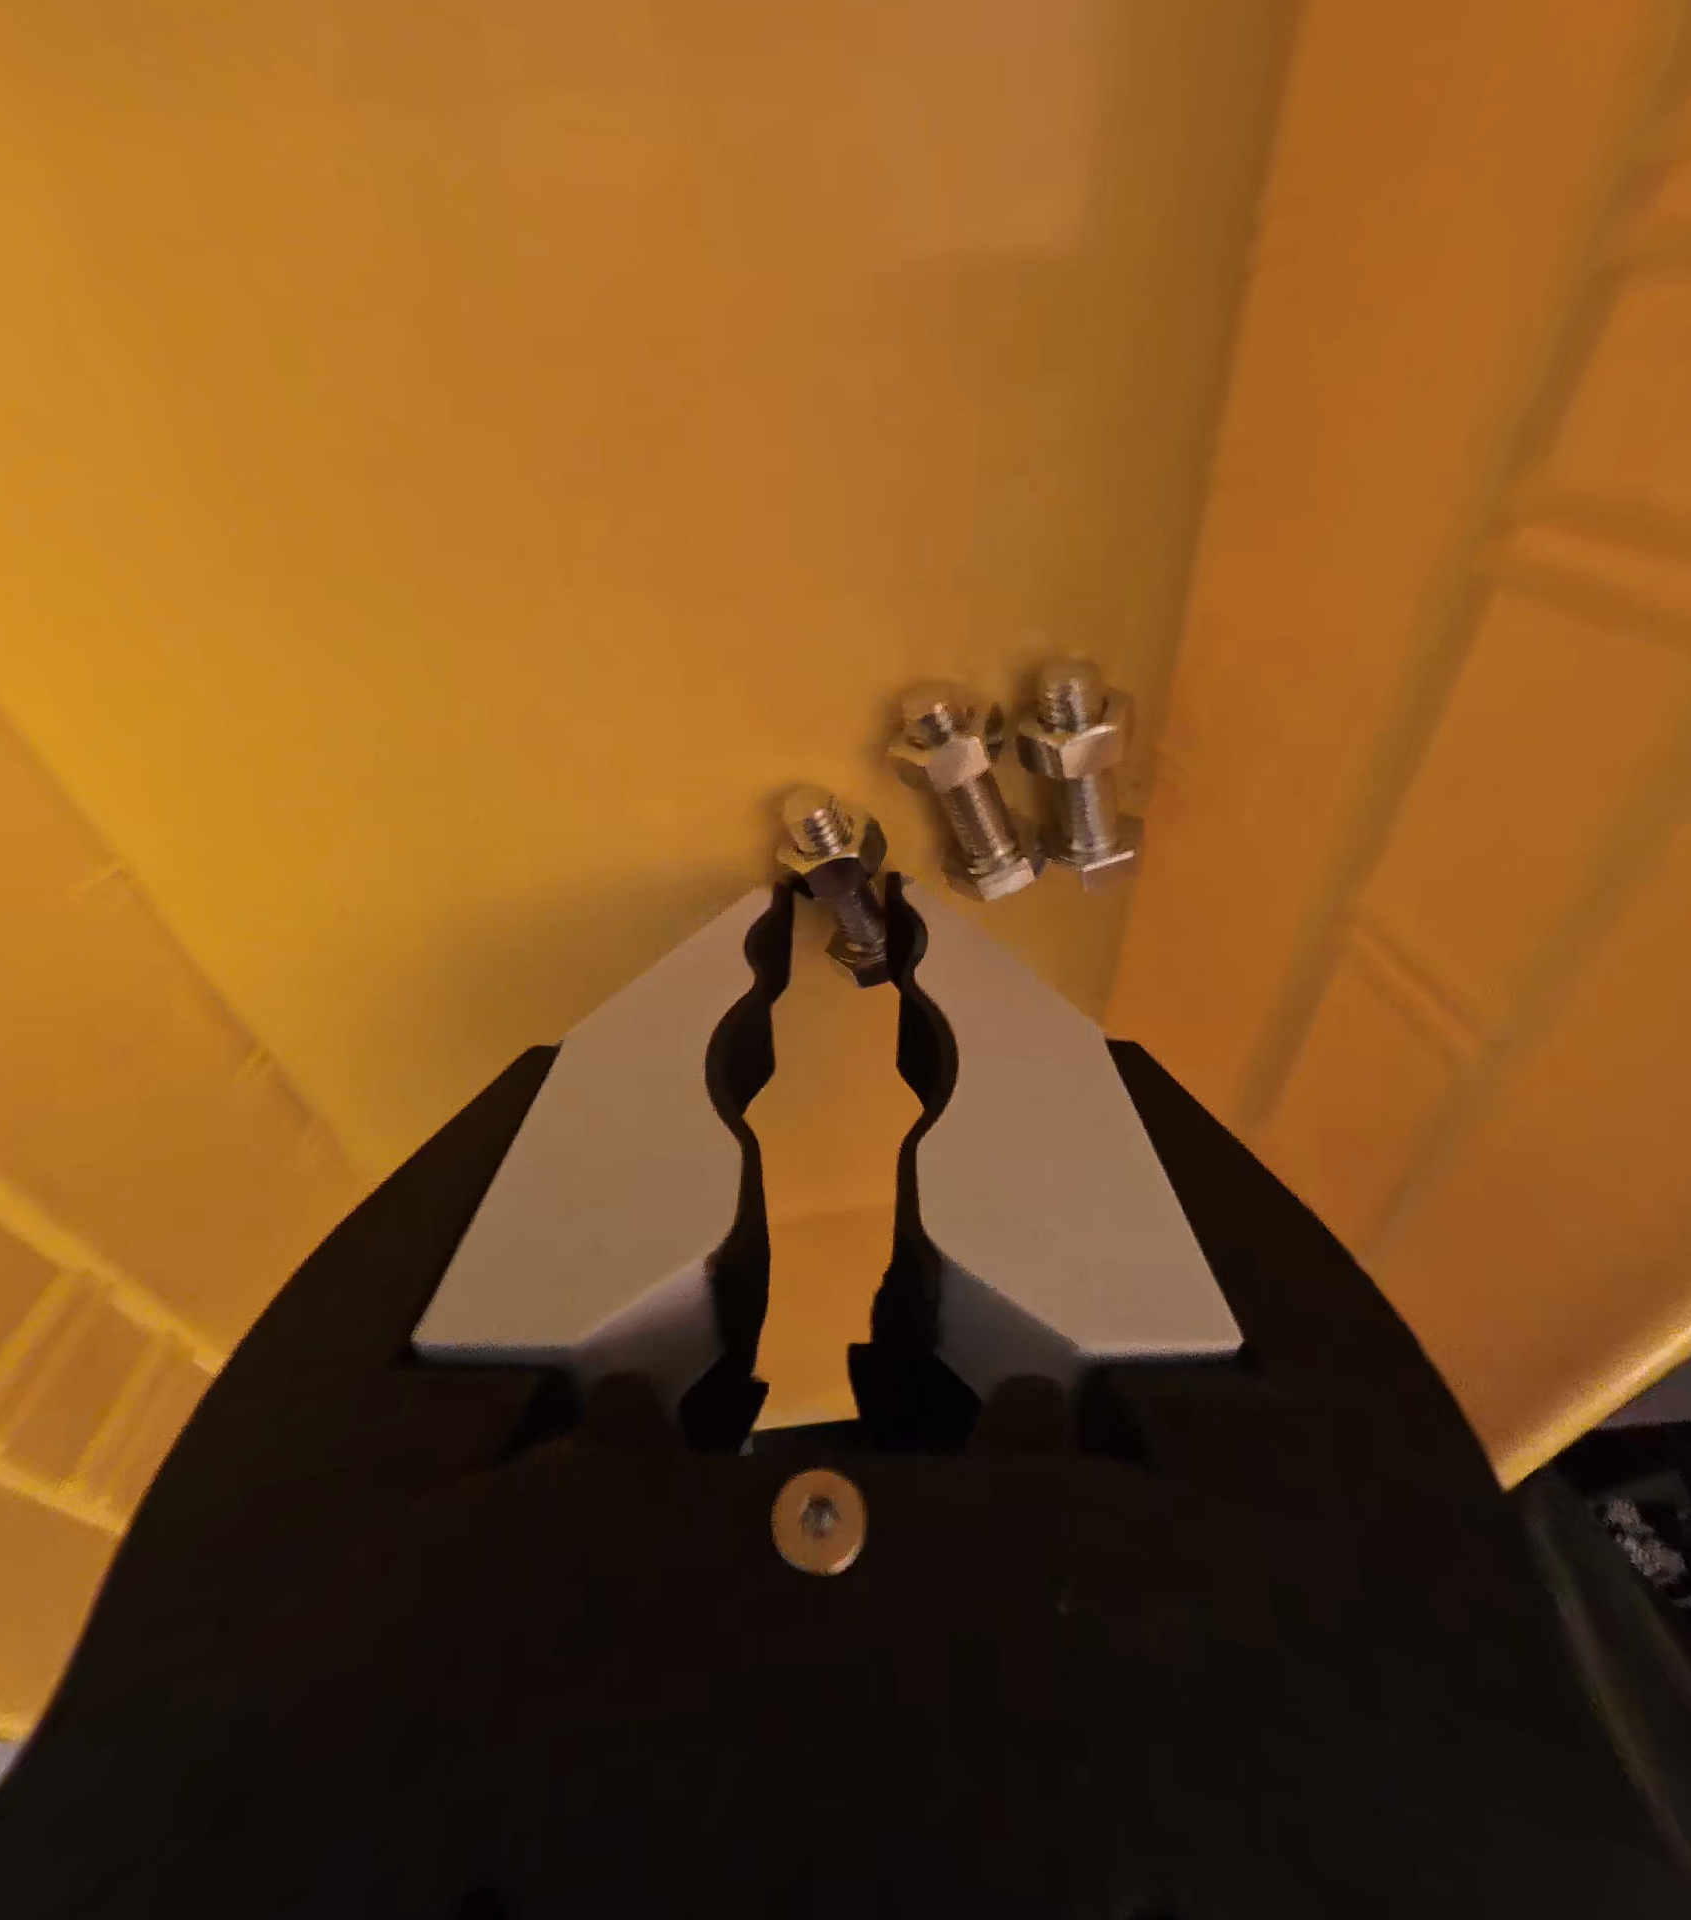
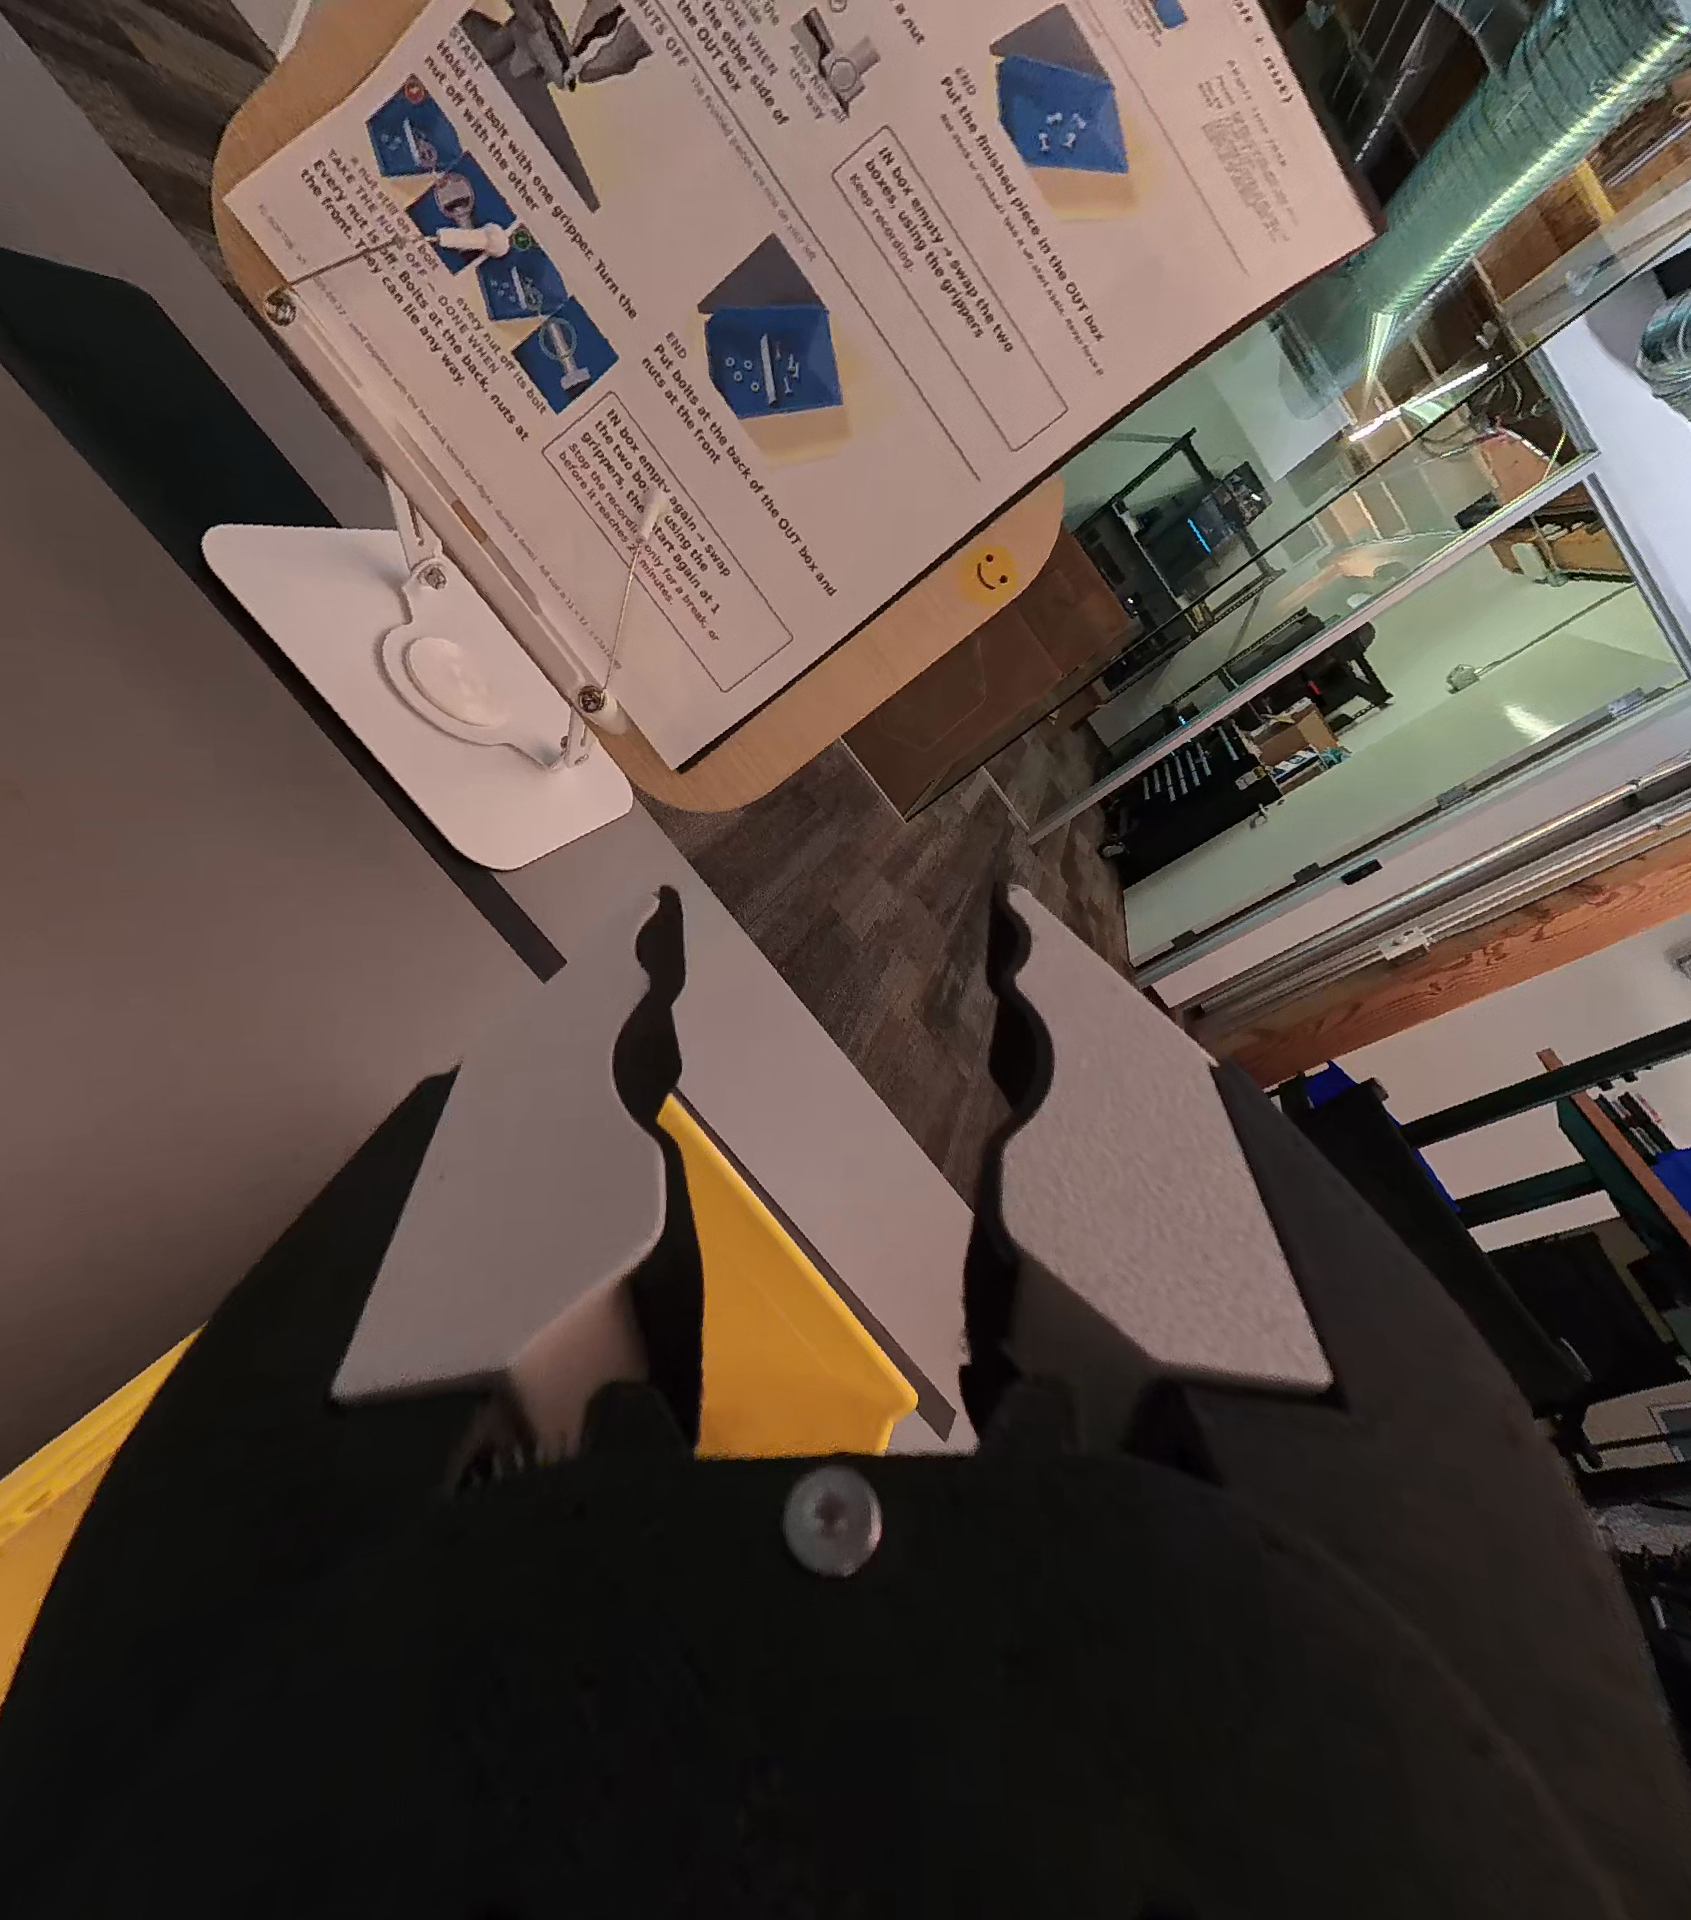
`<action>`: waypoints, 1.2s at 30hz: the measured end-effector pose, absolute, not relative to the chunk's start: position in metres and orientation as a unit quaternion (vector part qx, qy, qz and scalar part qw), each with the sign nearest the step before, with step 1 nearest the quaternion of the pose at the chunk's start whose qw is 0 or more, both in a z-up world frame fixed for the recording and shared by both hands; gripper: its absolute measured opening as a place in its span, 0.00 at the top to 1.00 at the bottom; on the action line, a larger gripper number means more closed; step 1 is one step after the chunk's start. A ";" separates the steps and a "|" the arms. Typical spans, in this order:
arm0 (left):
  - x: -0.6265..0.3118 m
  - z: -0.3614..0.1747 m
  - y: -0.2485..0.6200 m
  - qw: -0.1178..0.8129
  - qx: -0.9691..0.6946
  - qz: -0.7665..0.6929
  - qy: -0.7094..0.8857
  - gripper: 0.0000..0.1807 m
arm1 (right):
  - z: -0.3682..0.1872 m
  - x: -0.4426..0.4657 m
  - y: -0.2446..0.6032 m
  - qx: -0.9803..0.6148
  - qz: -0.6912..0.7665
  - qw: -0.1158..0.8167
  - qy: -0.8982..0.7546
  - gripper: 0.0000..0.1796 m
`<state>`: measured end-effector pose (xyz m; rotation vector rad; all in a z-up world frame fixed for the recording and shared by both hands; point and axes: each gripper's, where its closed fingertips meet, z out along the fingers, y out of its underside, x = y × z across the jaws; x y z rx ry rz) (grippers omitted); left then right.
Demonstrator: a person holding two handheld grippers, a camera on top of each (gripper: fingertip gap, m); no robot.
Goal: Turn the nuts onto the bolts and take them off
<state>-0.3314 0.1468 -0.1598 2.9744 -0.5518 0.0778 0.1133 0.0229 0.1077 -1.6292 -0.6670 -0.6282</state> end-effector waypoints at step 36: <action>-0.084 0.113 -0.050 -0.275 0.513 0.555 -0.594 0.96 | 0.148 -0.084 -0.037 -0.538 0.485 0.604 -0.333 0.86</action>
